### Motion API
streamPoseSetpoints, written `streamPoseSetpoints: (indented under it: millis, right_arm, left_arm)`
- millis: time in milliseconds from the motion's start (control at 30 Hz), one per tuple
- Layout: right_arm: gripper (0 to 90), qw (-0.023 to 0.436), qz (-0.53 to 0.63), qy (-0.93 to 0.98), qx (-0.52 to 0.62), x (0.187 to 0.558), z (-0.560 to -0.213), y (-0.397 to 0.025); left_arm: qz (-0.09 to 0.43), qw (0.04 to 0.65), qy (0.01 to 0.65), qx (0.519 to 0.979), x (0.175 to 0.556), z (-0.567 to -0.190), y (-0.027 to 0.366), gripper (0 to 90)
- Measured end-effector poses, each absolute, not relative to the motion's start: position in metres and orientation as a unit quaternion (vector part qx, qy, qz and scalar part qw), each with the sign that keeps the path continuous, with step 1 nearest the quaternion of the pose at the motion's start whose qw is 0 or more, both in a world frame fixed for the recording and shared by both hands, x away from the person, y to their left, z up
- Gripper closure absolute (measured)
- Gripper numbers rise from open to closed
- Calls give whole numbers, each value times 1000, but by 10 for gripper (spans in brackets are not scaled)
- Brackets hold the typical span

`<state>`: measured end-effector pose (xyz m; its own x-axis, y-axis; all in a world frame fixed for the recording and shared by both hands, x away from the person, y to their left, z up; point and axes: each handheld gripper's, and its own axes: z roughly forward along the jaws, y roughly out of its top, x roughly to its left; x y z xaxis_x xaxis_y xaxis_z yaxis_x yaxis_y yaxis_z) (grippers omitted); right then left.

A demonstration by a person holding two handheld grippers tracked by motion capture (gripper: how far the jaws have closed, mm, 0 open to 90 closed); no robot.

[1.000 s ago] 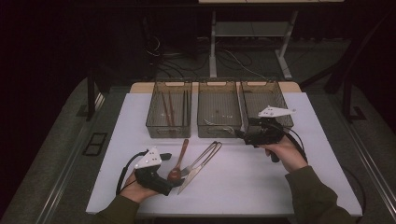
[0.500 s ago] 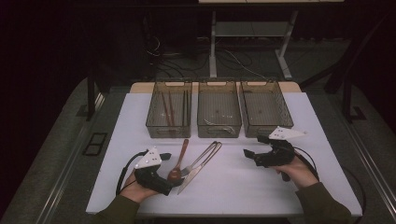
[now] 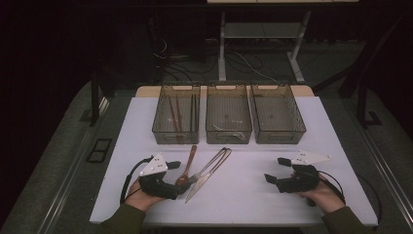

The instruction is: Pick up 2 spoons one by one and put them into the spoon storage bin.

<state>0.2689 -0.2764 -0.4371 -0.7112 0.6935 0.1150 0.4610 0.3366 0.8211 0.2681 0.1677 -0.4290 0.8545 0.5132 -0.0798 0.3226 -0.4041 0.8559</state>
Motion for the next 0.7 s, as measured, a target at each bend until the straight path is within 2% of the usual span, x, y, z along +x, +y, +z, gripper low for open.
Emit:
streamPoseSetpoints:
  millis: [167, 367, 467, 567, 700]
  right_arm:
    - [178, 136, 446, 810, 355, 262, -437, -281]
    - [178, 135, 445, 811, 355, 261, -437, -280]
    - [179, 135, 442, 814, 352, 261, -438, -279]
    - [178, 134, 443, 814, 351, 261, -438, -278]
    - [178, 135, 441, 816, 349, 261, -438, -277]
  left_arm:
    - [83, 484, 249, 835, 267, -428, 168, 513]
    - [64, 475, 255, 840, 259, -425, 169, 766]
    - [46, 458, 246, 853, 251, -429, 168, 844]
    - [37, 440, 240, 865, 248, -433, 165, 882]
    - [31, 433, 232, 870, 247, -435, 157, 891]
